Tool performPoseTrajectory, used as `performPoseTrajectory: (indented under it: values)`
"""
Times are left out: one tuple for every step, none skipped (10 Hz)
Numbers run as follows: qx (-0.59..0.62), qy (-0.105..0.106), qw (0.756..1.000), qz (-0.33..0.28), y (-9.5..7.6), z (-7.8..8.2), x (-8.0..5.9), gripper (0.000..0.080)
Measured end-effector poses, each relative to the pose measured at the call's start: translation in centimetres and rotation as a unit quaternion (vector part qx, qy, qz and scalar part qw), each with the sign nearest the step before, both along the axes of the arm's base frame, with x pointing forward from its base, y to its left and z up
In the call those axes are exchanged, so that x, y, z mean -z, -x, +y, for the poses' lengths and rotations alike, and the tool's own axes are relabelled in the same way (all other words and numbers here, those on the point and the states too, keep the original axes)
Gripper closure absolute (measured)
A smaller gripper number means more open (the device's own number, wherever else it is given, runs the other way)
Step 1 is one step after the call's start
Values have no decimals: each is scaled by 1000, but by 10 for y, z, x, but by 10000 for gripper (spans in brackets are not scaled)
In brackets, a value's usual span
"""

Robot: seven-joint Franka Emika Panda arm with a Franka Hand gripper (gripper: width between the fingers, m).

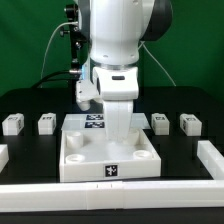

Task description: Assemble one leg

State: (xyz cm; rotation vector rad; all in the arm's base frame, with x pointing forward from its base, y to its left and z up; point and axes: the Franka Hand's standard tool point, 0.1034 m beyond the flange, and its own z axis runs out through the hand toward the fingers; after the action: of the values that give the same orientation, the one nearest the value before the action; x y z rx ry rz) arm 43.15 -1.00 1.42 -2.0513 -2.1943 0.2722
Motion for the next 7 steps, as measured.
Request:
performPoseTrajectory:
  values:
    - [0,0,1000,0,0,0,0,722]
    - [0,0,1000,0,0,0,0,722]
    - [2,0,1000,0,0,1,0,722]
    - [8,1,1000,-3,-4,7,0,722]
    - [14,1,1000,-6,-10,15,1,722]
    - [20,0,1000,-11,-18,24,1,722]
    - [25,-1,1000,-16,-25,33,0,722]
